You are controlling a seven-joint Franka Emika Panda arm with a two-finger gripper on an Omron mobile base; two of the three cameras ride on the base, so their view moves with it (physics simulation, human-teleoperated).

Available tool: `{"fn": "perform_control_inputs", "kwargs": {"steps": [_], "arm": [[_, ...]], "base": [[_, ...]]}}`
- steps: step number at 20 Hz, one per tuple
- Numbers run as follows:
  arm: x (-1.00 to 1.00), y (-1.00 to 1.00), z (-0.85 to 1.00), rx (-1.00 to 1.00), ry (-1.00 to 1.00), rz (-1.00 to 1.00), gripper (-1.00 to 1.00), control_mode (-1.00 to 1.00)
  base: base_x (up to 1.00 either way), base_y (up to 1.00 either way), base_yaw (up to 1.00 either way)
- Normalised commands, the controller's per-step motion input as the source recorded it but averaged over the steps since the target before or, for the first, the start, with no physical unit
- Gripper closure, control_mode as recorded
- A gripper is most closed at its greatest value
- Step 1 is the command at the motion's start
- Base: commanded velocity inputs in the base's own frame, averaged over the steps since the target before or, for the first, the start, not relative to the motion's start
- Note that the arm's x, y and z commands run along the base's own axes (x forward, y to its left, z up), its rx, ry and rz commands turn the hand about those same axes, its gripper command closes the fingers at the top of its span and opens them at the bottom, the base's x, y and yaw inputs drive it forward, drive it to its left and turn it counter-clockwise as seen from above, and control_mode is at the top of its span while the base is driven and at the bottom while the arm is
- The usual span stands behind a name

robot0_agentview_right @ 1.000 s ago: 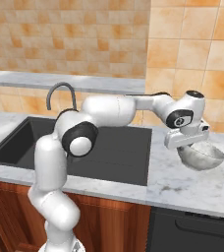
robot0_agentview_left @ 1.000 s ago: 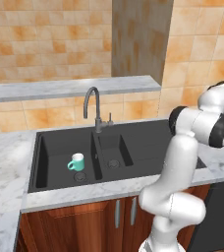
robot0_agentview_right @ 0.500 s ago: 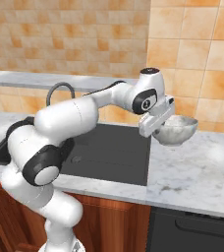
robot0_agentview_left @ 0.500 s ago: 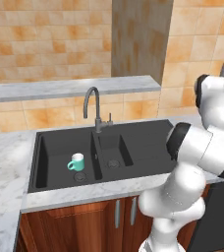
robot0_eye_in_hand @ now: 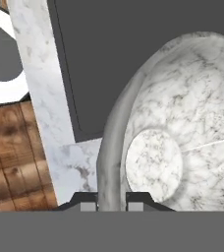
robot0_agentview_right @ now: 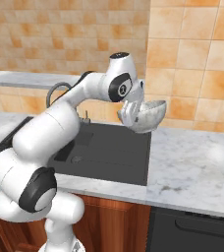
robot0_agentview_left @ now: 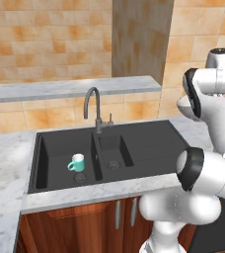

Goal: Pick the mug and place it in the sink. Pick the bowl and place it in the open cabinet and then close the cabinet.

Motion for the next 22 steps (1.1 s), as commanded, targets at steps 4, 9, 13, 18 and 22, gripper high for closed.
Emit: {"fn": "perform_control_inputs", "kwargs": {"steps": [4, 9, 13, 18, 22], "arm": [[-0.44, 0.54, 0.27, 0.0, 0.1, 0.23, 1.0, -1.0], [-0.78, 0.48, 0.07, 0.0, -0.04, 0.05, 1.0, -1.0], [-0.8, 0.32, 0.03, 0.0, -0.13, 0.0, 1.0, -1.0], [-0.23, 0.3, 0.25, -0.01, -0.11, 0.0, 1.0, -1.0], [-0.03, 0.24, 0.27, -0.02, -0.07, 0.01, 1.0, -1.0]], "base": [[0.0, 0.0, 0.0], [0.0, 0.0, 0.0], [0.0, 0.0, 0.0], [0.0, 0.0, 0.0], [0.0, 0.0, 0.0]]}}
